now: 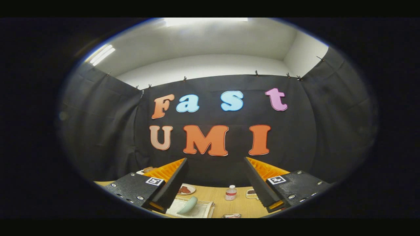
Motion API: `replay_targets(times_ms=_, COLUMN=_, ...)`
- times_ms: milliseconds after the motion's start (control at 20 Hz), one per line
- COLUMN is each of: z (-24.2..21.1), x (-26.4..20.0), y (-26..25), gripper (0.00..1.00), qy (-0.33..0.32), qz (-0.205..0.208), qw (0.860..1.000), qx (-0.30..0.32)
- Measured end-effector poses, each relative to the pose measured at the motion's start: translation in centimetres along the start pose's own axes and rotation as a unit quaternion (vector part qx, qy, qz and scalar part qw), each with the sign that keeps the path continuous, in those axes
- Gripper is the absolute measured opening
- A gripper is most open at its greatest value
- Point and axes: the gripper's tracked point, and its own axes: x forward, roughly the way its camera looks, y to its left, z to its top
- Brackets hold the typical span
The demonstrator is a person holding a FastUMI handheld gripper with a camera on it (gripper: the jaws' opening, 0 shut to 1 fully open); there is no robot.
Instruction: Take the plate from the dish rack, then take the spoon from the basket and place it into the plate.
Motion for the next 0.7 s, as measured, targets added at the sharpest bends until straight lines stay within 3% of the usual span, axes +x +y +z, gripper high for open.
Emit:
replay_targets(times_ms=250, z=-4.8, x=1.4, y=1.2, gripper=0.99, qy=0.103, qz=0.016, qw=0.995, qx=0.005)
replay_targets(times_ms=500, z=-10.1, x=2.8, y=3.2, gripper=0.99, qy=0.219, qz=0.043, qw=0.973, qx=0.058)
replay_targets(times_ms=700, z=-12.8, x=4.0, y=4.8, gripper=0.93, qy=0.264, qz=0.060, qw=0.960, qx=0.075)
